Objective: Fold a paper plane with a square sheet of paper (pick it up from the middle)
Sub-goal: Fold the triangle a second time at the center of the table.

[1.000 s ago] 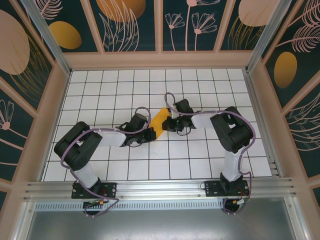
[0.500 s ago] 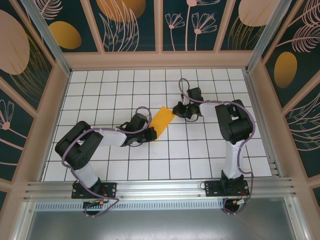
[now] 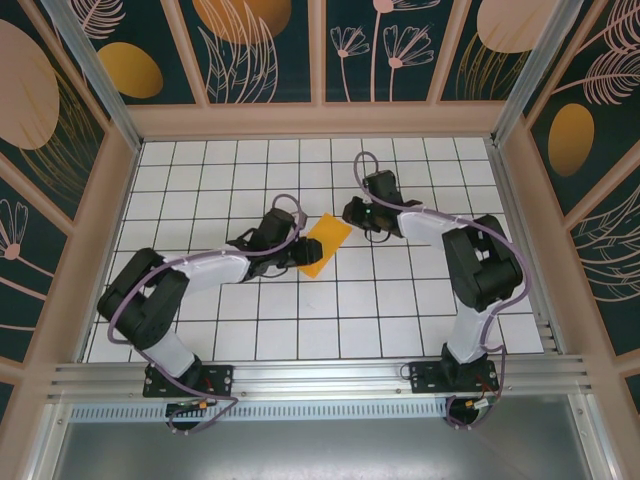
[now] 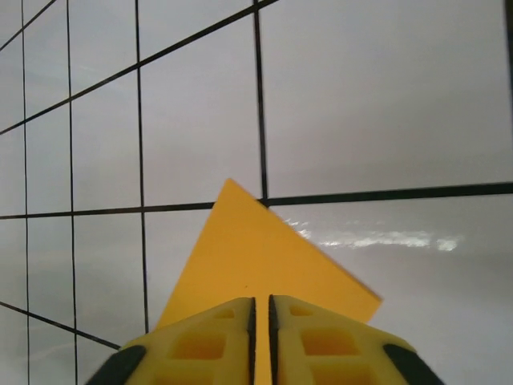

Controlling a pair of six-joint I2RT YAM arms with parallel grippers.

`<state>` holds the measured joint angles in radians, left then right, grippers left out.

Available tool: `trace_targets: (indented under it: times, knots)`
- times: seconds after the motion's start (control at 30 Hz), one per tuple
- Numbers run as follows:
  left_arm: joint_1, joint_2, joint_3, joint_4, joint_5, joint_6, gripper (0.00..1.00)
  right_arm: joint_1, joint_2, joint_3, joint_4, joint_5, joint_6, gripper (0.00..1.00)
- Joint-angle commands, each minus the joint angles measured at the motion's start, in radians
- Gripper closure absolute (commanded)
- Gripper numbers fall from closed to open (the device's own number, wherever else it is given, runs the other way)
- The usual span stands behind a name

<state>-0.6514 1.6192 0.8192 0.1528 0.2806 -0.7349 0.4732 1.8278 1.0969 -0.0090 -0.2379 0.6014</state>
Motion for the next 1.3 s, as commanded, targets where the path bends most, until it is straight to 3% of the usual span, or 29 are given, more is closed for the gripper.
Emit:
trace_targets:
  times: [0.0,0.13,0.2,0.5,0.7,0.87,1.07,1.27]
  knots:
    - [0.062,-0.06,-0.003,-0.055,-0.051,0.016,0.62,0.064,0.0,-0.015,-0.046,0.092,0.055,0.8]
    - [0.167,-0.114,-0.086,-0.086,-0.104,-0.021,0.57,0.157,0.047,0.037,-0.051,0.084,0.057,0.79]
    - [0.202,-0.129,-0.111,-0.11,-0.132,-0.032,0.55,0.196,0.087,0.071,-0.054,0.053,0.05,0.84]
    - [0.265,-0.122,-0.147,-0.131,-0.135,-0.078,0.45,0.297,0.247,0.217,-0.198,0.008,-0.053,0.91]
    - [0.264,-0.113,-0.143,-0.118,-0.092,-0.067,0.45,0.315,0.246,0.167,-0.303,-0.059,-0.311,0.91]
    - [0.264,-0.114,-0.141,-0.114,-0.047,-0.017,0.45,0.266,0.157,0.059,-0.321,-0.079,-0.491,0.91]
    - [0.252,-0.139,-0.158,-0.081,0.025,-0.02,0.45,0.211,0.055,0.074,-0.156,-0.103,-0.308,0.85]
    - [0.205,-0.144,-0.173,-0.029,0.101,-0.074,0.43,0.165,0.033,0.046,-0.086,0.029,-0.111,0.68]
